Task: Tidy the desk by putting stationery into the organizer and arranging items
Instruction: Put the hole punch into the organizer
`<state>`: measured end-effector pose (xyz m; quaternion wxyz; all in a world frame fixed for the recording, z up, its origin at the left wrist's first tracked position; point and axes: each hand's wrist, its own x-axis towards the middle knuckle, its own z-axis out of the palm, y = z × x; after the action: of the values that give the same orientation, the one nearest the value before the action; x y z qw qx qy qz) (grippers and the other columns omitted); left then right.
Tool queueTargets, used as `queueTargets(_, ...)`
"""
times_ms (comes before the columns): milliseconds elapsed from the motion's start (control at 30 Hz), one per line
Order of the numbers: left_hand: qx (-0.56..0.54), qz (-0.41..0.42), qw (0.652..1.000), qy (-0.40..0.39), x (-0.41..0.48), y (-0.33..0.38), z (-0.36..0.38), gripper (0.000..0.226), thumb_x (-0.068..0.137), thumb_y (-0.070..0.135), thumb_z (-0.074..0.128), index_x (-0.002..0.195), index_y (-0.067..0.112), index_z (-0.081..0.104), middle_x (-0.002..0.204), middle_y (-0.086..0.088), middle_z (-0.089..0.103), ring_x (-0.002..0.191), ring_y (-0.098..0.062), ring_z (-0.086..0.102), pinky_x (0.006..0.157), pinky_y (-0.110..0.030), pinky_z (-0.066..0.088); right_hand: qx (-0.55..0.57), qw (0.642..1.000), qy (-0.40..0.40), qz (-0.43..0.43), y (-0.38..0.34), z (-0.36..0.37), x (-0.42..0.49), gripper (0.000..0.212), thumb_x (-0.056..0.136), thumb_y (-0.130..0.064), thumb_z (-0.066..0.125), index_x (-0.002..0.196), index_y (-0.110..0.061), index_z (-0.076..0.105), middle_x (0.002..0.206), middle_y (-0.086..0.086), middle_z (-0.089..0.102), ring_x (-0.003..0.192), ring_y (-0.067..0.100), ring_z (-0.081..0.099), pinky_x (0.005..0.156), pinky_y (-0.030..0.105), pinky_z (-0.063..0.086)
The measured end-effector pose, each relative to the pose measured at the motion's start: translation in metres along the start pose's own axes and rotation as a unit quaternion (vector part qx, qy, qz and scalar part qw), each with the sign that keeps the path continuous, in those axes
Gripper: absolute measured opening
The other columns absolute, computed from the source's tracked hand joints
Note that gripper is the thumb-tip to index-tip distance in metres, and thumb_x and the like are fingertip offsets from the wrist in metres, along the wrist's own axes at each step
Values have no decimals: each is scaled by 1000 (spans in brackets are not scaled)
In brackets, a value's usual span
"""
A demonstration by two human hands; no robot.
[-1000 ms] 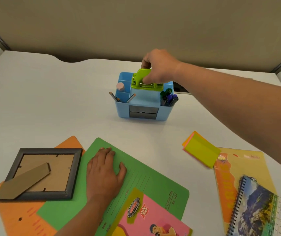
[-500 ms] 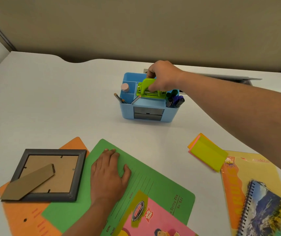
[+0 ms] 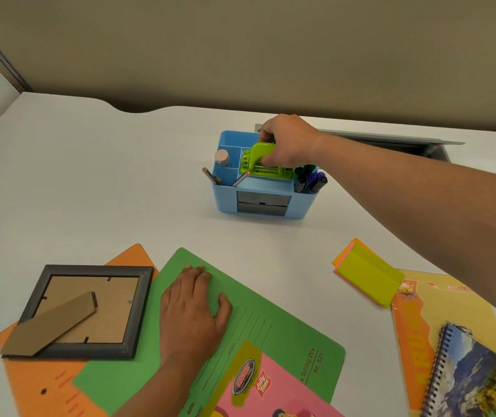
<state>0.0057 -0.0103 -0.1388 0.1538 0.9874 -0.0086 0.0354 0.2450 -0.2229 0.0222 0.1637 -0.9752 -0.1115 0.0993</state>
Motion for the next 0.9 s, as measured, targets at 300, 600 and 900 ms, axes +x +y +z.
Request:
queueTargets(300,0,-1,1000,0,0,0,0,41,84,45,51,115,18,58,125,2,55,129,-18,44,106,-38,35,14,1000,-1,2,3,1,0,36,78,-34,77,108,-20,64,102,-2,61,92,16,59,82,34,56)
queueTargets(600,1,-3,1000,-1,0,0,1,42,85,46,50,115,18,58,125,3,54,129,-18,43,107,-37,33,-4,1000,-12,-23,3,1,0,32,77,-31,76,105,-20,67,100,-2,63,88,17,58,72,29,51)
queueTargets(900,-1,-6,1000,-5,-1,-1,1,42,85,46,51,116,18,58,126,4,54,130,-17,42,107,-38,34,11,999,-6,-29,4,6,-2,32,77,-31,73,107,-21,66,102,-3,61,91,18,57,72,28,48)
